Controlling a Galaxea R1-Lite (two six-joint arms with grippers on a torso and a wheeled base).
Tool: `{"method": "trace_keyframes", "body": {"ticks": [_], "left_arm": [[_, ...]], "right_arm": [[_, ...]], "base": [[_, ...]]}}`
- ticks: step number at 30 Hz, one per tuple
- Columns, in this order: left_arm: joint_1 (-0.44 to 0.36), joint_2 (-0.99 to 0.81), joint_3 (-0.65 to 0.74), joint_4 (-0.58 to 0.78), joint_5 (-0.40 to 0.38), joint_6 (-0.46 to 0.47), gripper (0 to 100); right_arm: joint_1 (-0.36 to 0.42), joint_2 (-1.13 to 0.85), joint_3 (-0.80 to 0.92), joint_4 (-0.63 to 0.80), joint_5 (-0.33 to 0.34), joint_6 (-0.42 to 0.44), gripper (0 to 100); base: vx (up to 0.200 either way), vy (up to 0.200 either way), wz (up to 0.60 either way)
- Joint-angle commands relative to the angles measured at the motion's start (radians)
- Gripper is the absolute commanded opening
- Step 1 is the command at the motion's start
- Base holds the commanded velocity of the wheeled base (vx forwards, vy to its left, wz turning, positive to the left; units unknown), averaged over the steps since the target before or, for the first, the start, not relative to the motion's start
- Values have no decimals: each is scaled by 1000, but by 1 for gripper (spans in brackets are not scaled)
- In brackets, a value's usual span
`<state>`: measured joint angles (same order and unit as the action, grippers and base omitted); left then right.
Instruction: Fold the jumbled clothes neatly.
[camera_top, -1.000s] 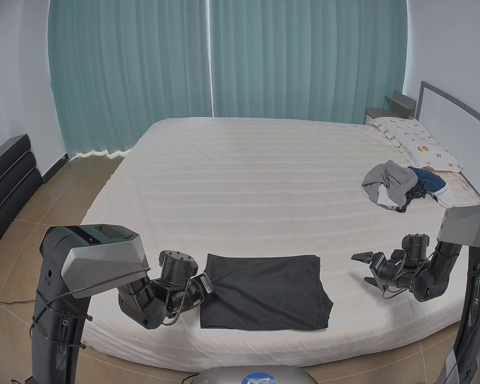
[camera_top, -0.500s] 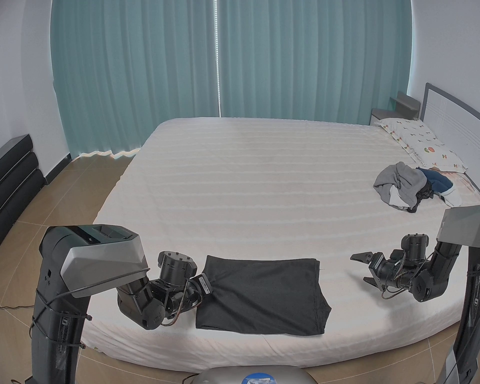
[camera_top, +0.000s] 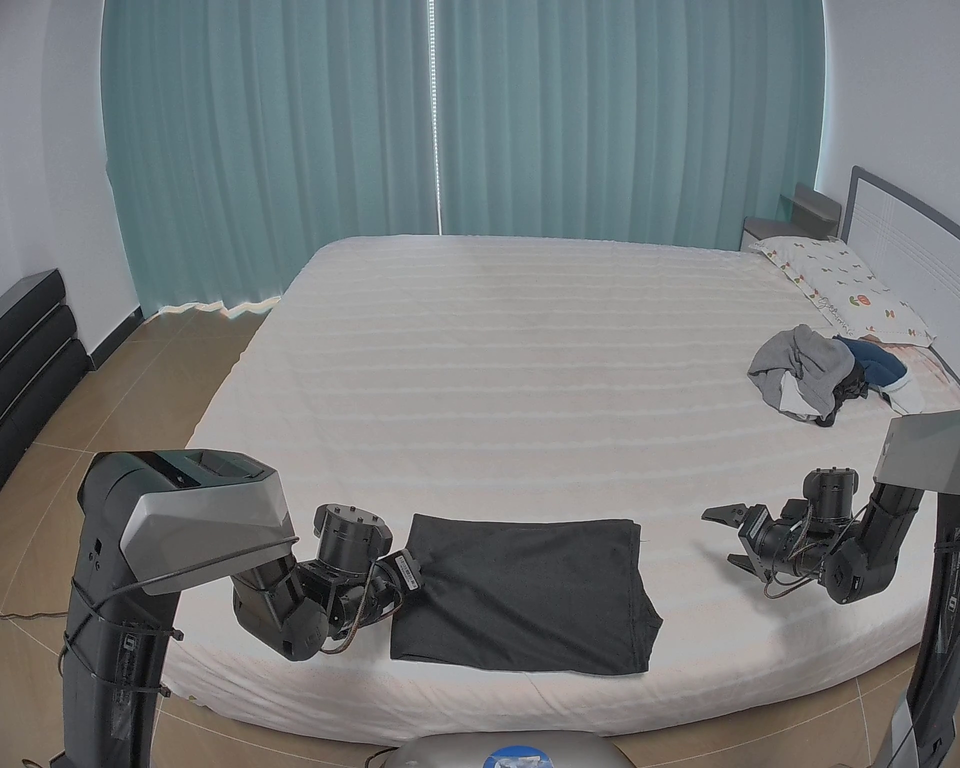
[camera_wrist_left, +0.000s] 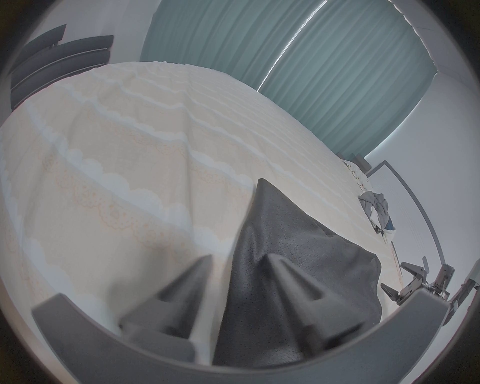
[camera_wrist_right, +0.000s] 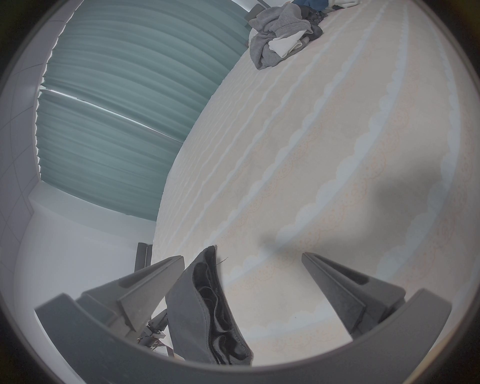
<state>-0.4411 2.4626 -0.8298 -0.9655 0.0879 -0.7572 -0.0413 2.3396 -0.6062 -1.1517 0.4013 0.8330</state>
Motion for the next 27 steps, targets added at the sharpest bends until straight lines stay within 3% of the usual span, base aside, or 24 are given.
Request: {"method": "trace_keyframes", "body": {"ticks": [1,17,22,27], "left_arm": [[-1,-1,3,-1,0,-1,100],[4,-16,40,-15,0,-17,100],[55,-36,101,-119,-2,-34,100],[62,-47,120,-127,-4,-53,100]], "right_arm": [[0,0,0,0,1,0,100],[0,-2,19,-22,4,2,100],[24,-9,26,-26,2,9,100],[41,-13,32,-26,1,15,100]], "base": [[0,0,0],[0,0,0],[0,0,0],[0,0,0]]}}
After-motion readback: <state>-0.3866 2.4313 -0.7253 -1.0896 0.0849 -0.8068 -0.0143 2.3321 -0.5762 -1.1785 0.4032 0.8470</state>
